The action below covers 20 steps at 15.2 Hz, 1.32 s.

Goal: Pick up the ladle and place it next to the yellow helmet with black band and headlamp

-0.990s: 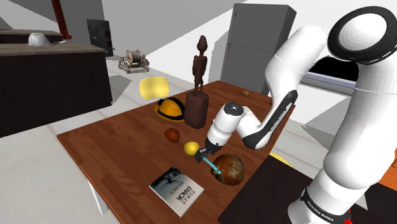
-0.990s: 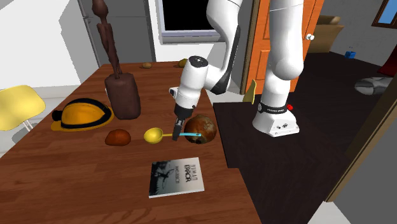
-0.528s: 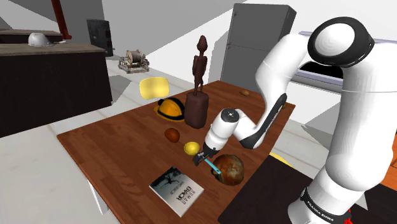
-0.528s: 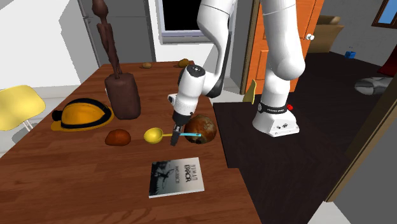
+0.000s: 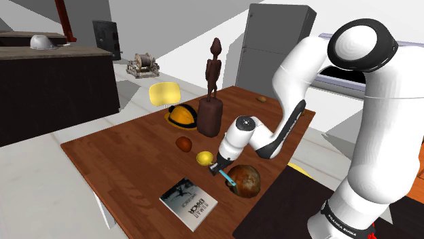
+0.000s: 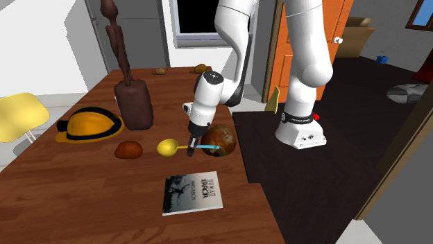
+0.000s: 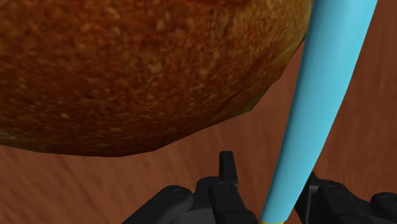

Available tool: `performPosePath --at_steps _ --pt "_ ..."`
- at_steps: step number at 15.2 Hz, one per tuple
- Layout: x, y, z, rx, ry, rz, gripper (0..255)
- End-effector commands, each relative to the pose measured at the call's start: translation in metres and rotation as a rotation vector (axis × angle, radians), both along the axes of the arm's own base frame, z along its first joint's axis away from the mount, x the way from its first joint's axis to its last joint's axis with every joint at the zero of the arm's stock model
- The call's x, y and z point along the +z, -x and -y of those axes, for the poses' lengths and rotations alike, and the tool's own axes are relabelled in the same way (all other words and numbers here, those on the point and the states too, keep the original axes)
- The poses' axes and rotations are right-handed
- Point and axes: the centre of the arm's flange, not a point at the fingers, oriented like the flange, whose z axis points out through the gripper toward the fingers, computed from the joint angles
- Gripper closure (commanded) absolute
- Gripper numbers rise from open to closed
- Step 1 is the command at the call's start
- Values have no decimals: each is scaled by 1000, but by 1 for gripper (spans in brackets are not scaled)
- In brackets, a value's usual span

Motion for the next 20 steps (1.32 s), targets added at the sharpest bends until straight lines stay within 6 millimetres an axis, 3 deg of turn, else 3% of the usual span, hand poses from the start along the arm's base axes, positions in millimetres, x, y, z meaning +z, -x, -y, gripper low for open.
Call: performPosePath --at_steps 1,8,20 --pt "0 0 0 0 0 0 255" --pt "0 0 0 0 0 0 255" --pt "63 0 0 0 0 0 255"
